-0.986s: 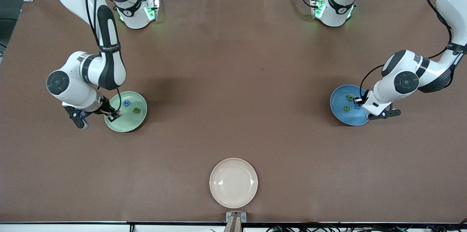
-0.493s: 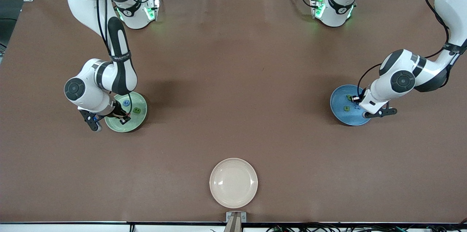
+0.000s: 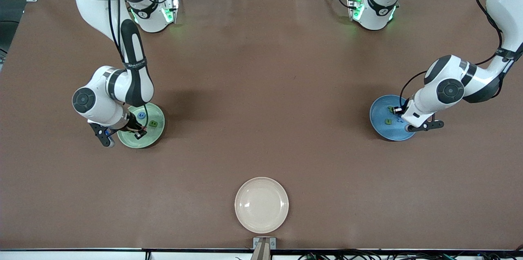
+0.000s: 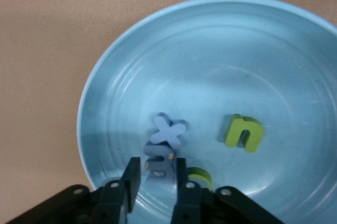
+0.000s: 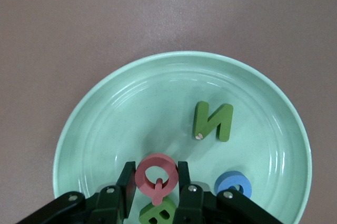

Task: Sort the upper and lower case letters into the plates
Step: 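Lower the 3 into the blue plate while the right gripper carries the q, then open the left gripper over the 3 while the right gripper releases the q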

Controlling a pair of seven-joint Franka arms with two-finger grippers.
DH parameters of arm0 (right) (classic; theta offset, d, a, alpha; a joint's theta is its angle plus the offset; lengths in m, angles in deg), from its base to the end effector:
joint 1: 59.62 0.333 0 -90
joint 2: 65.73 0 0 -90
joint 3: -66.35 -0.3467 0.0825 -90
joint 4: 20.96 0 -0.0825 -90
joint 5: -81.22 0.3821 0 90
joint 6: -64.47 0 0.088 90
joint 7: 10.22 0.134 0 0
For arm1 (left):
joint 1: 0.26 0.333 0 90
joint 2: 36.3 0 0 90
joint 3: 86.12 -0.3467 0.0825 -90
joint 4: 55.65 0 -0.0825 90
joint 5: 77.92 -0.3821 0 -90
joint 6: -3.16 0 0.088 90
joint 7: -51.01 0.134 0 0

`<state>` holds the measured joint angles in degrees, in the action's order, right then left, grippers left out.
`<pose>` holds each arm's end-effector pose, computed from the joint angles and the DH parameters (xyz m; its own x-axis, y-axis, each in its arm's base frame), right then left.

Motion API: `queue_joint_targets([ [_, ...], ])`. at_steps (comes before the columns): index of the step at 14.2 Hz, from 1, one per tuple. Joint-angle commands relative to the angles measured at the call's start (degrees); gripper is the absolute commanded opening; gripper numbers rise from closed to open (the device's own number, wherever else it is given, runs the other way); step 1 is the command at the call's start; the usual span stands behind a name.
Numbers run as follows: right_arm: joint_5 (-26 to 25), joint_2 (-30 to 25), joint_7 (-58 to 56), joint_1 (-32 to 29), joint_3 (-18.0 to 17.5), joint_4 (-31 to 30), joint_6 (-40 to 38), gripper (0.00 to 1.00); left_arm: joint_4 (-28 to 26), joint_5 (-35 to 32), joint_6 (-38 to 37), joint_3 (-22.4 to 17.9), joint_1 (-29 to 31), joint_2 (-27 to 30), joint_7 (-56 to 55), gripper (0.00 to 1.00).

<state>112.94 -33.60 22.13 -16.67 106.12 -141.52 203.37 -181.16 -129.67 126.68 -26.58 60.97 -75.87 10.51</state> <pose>0.5778 0.0422 0.1990 0.6347 -0.7722 -0.0302 -0.7713 -0.6354 0.0372 0.5250 0.0436 0.1893 0.9793 0.1344 -0.1515 0.1140 -0.9840 -0.1366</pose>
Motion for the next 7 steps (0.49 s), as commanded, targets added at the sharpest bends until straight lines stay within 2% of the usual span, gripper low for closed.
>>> queue_joint_targets([
  [1,1.23,0.04,0.26,-1.12,-0.92,-0.20,0.05,0.05,-0.18,-1.07,0.58,0.67,0.55,0.55,0.07,1.00],
  [4,1.23,0.39,0.26,-1.12,-0.83,-0.46,-0.04,0.05,1.05,-0.81,0.15,2.59,0.55,0.64,-0.54,1.00],
  [7,1.23,0.92,0.26,-1.12,-0.83,-0.99,0.14,0.06,4.03,2.26,-1.08,3.57,-0.49,0.46,-0.63,1.00],
])
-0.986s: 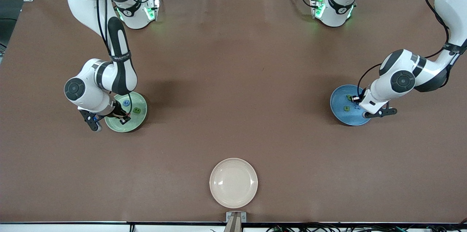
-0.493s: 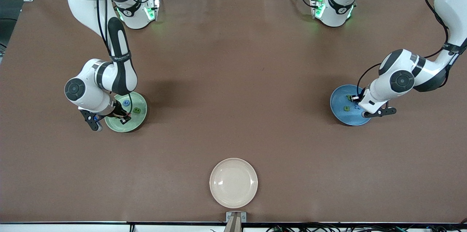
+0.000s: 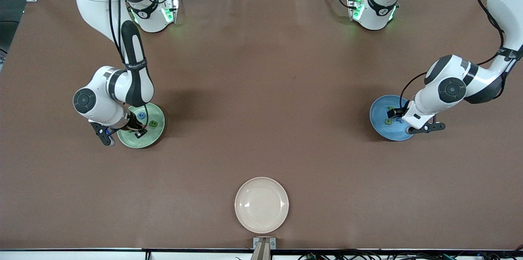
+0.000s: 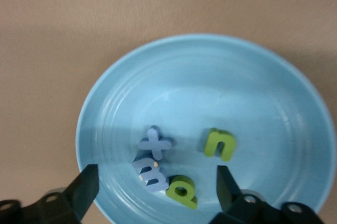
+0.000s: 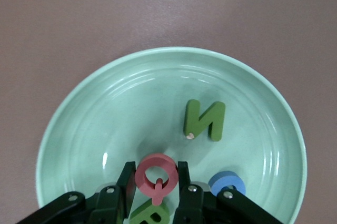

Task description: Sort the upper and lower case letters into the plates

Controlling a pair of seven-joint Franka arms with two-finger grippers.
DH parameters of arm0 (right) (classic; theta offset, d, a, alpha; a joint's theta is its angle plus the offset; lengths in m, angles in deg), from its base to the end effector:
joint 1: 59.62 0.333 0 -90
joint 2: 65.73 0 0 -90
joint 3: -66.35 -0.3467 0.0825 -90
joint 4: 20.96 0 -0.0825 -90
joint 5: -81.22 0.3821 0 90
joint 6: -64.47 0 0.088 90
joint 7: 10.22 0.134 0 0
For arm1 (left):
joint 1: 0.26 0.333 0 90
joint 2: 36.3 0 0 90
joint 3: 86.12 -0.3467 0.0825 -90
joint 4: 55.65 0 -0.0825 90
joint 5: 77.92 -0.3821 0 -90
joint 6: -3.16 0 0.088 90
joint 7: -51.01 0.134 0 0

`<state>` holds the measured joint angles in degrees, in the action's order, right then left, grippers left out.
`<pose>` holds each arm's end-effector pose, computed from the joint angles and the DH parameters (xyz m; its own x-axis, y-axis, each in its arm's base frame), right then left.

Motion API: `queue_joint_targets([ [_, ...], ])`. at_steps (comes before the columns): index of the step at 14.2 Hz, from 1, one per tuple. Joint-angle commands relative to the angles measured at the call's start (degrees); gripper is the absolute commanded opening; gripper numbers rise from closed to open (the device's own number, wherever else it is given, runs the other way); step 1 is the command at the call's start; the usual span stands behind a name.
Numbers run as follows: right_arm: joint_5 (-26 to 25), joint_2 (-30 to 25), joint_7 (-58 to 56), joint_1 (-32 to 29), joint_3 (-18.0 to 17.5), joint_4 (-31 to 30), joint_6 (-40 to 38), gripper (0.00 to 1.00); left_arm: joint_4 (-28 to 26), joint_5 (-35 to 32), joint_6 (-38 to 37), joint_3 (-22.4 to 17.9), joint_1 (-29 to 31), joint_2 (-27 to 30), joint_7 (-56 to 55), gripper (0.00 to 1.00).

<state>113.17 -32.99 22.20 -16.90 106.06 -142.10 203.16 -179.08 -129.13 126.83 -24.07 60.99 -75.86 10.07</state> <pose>0.5723 0.0380 0.1904 0.6254 -0.7793 -0.0393 -0.7773 -0.6266 0.0559 0.5437 0.0318 0.2120 0.9860 0.1333 -0.1007 0.1215 -0.9859 -0.1149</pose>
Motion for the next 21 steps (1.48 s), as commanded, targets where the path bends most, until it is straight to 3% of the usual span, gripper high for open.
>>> queue_joint_targets([
  [1,1.01,0.31,0.18,-0.88,-0.78,-0.58,0.35,0.06,2.75,1.81,-1.24,1.23,-1.13,0.45,-0.20,1.00],
  [4,1.01,0.31,0.18,-0.88,-0.78,-1.02,0.35,0.10,4.42,1.90,-1.24,1.67,-2.36,0.36,-0.20,1.00],
  [6,1.01,0.31,0.18,-0.88,-0.78,-1.02,0.26,0.31,5.12,1.90,-1.24,1.58,-2.63,0.10,-0.11,1.00],
  [7,1.01,0.31,0.18,-0.80,-0.78,-1.02,0.17,0.54,5.22,1.90,-1.24,1.58,-2.72,0.10,0.06,1.00],
  [8,1.01,0.22,0.18,-0.62,-0.78,-1.02,0.26,0.83,5.48,1.81,-1.24,1.49,-3.06,0.10,0.24,1.00],
  [10,1.01,0.13,0.18,-0.36,-0.78,-0.67,0.26,0.98,6.88,1.90,-1.24,1.06,-4.12,-0.42,0.24,1.00],
  [12,1.01,-0.92,-0.08,-0.01,-0.60,0.64,-0.87,1.00,8.11,1.81,-1.24,1.05,-4.21,-1.04,1.37,1.00],
  [14,0.48,-1.89,-0.43,-0.70,0.36,6.50,-10.84,1.00,10.65,1.90,-2.72,0.62,-6.57,-1.30,4.01,1.00],
  [16,-0.05,-1.54,-1.39,-0.97,3.60,15.28,-22.36,1.00,12.24,6.79,-2.30,-0.79,-8.24,-1.05,6.99,1.00],
  [18,-4.50,-1.36,-6.72,-3.33,4.15,22.94,-30.11,1.00,14.61,13.91,-2.20,-6.56,-12.71,0.88,13.57,1.00],
  [21,-8.75,-1.71,-23.84,-5.80,4.41,27.71,-34.36,1.00,16.03,25.77,-2.12,-17.02,-22.37,7.11,22.10,1.00],
])
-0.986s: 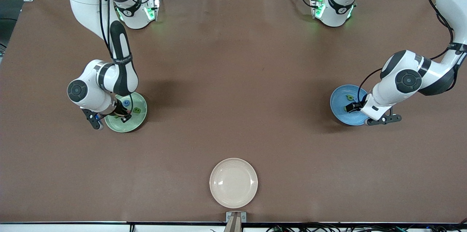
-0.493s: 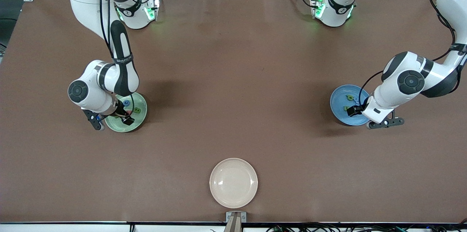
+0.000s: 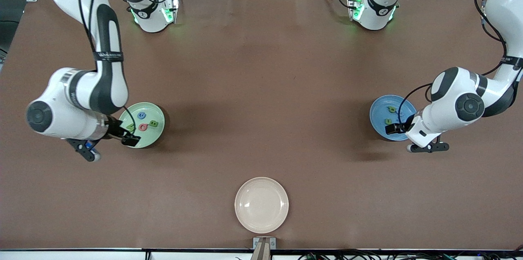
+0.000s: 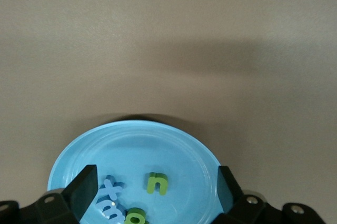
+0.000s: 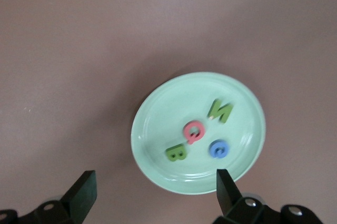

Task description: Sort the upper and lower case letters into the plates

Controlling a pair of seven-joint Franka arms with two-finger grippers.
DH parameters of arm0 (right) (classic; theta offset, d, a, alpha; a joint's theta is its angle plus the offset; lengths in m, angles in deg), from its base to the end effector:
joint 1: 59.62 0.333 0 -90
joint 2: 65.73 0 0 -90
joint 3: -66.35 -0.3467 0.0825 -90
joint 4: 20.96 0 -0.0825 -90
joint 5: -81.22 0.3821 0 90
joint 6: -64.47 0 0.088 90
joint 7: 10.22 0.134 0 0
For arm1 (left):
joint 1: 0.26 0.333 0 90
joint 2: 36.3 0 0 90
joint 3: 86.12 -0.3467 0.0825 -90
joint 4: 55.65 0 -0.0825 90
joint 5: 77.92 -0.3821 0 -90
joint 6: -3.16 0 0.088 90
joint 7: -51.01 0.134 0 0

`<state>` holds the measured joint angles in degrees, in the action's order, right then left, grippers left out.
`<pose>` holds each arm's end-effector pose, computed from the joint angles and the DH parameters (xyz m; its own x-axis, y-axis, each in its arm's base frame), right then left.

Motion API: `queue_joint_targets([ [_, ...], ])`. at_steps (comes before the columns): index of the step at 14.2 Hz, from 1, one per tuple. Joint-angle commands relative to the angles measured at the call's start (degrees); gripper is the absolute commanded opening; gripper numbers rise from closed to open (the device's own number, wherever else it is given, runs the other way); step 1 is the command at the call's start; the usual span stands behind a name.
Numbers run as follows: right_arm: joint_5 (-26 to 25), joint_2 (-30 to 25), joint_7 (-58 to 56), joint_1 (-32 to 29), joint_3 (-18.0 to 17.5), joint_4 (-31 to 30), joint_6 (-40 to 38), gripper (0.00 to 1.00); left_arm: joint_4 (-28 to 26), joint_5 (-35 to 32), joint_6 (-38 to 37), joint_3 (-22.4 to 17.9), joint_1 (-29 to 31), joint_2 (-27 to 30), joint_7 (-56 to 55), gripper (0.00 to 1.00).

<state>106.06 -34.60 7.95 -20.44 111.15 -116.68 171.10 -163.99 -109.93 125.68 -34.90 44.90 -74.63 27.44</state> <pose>0.6498 0.0387 0.3473 0.8425 -0.5109 -0.1709 -0.5116 -0.8581 0.0436 0.6223 0.0018 0.2476 0.9919 0.0366 -0.1214 0.0410 -0.9986 0.0344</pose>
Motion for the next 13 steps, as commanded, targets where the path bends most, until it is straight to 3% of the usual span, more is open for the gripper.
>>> queue_joint_targets([
  [1,-1.64,-0.45,-15.39,-3.23,-0.24,3.33,-4.04,1.00,0.85,10.69,-0.62,-9.44,-9.19,7.64,6.59,1.00],
  [4,-1.73,-0.36,-19.05,-3.76,2.22,9.13,-14.23,1.00,0.23,22.04,2.46,-20.25,-19.21,12.13,12.82,1.00],
  [6,-2.16,-0.36,-18.96,-4.46,2.23,12.82,-17.67,1.00,-0.47,26.45,2.73,-24.13,-23.26,14.07,15.38,1.00],
  [9,-8.20,0.16,-20.62,-5.26,1.96,16.70,-17.60,1.00,-0.82,32.34,2.64,-32.38,-32.03,16.26,17.41,1.00],
  [13,-8.06,0.34,-27.49,-7.79,1.35,18.55,-15.67,1.00,-1.35,37.70,2.64,-44.86,-46.71,17.94,17.59,1.00],
])
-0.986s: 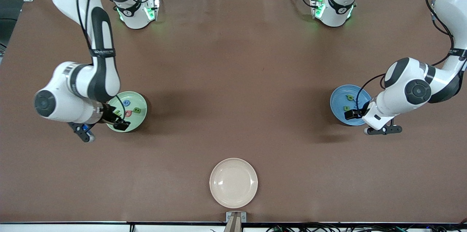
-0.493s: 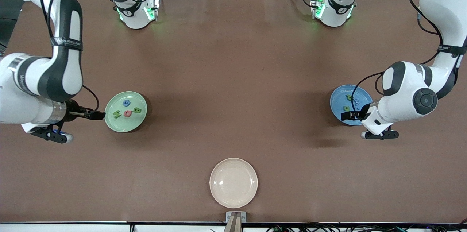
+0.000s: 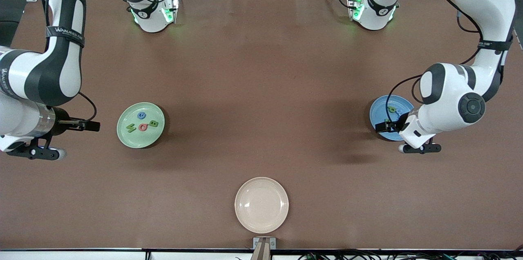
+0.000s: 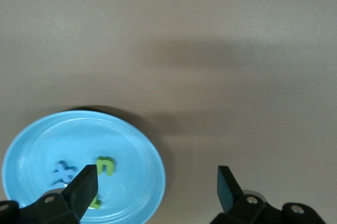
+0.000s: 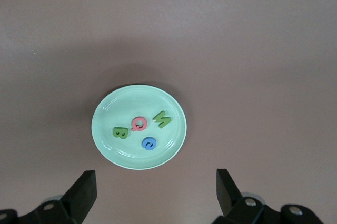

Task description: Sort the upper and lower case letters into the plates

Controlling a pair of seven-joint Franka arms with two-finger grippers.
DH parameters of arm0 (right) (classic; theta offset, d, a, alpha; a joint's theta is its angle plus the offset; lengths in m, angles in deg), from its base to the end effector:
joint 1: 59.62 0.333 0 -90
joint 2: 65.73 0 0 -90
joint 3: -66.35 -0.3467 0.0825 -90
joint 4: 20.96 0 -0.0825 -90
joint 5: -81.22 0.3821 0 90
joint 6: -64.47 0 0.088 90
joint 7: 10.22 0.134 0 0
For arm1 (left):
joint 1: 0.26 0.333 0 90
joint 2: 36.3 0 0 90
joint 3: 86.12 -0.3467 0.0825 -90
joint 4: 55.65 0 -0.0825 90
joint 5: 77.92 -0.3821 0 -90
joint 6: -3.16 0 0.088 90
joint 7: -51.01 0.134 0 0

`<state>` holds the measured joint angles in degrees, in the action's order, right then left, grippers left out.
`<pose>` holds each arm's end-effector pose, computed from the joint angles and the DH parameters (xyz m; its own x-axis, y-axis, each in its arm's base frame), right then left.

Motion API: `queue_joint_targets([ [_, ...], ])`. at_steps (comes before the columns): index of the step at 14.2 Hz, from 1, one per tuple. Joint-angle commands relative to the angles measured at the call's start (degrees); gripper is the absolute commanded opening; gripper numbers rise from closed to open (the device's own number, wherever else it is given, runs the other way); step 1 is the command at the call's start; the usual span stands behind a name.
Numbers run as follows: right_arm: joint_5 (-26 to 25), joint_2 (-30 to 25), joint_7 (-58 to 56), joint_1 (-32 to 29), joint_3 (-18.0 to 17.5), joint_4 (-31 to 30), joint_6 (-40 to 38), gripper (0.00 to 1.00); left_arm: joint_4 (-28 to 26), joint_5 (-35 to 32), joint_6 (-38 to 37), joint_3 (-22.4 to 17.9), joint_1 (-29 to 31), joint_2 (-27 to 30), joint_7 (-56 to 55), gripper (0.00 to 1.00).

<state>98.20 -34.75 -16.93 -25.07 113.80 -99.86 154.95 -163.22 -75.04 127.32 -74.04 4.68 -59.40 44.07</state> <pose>0.6677 -0.0034 0.4628 0.9788 -0.1007 -0.1785 -0.0881 -0.9931 0.0771 0.6238 -0.0740 0.2955 0.9920 0.0323 -0.1216 0.0453 -0.9933 0.1063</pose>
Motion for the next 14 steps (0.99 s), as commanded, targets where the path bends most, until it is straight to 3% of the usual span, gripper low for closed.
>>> queue_joint_targets([
  [1,0.33,0.40,-2.78,-3.36,-1.48,2.43,0.66,1.00,-2.21,3.96,1.00,-9.14,-10.17,2.80,0.96,1.00],
  [3,0.07,-0.21,-2.87,-3.18,-1.22,5.32,-1.09,1.00,-1.95,3.88,0.82,-12.07,-12.58,3.50,0.78,1.00],
  [8,-0.37,-0.74,-2.44,-3.27,0.80,7.63,-3.20,1.00,-1.59,1.43,0.38,-11.64,-10.22,4.38,0.95,1.00],
  [11,-0.63,-1.88,-2.26,-2.66,2.82,7.53,-8.48,1.00,-0.54,-1.03,-0.58,-11.20,-8.73,4.47,2.97,1.00],
  [14,0.16,-2.68,-2.70,-4.23,2.39,7.53,-8.74,1.00,-0.54,-1.13,-1.82,-10.14,-7.57,5.25,3.50,1.00],
])
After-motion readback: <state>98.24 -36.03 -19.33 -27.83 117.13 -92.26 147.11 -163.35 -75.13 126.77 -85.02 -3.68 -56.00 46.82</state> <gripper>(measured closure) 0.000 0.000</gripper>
